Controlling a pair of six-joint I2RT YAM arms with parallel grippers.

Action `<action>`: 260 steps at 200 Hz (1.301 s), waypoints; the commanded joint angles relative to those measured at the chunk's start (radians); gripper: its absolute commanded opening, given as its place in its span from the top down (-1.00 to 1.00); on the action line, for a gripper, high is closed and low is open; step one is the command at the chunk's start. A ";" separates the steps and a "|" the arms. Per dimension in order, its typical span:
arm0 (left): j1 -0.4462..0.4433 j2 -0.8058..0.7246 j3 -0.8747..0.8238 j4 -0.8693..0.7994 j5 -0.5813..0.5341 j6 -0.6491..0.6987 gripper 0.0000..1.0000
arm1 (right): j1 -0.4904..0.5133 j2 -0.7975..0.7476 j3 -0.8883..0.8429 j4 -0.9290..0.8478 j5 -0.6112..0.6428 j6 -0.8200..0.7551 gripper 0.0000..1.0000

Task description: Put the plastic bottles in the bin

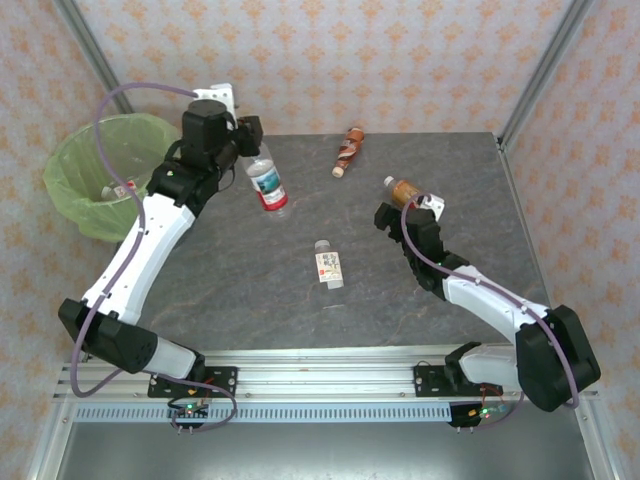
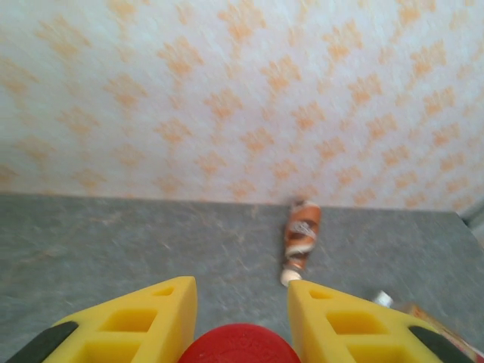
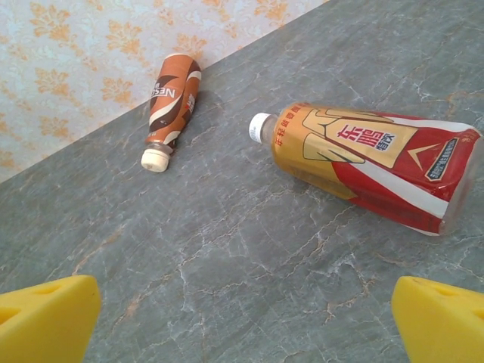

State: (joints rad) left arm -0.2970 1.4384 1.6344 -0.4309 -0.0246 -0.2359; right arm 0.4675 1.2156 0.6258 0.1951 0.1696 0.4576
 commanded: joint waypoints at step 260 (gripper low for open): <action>0.567 0.025 0.135 0.233 -0.383 0.461 1.00 | -0.044 -0.062 -0.047 0.029 0.056 0.052 -0.98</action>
State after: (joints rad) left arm 0.2047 1.4330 1.7348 -0.1318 -0.3954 0.2958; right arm 0.4290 1.1751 0.5968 0.2104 0.1940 0.4980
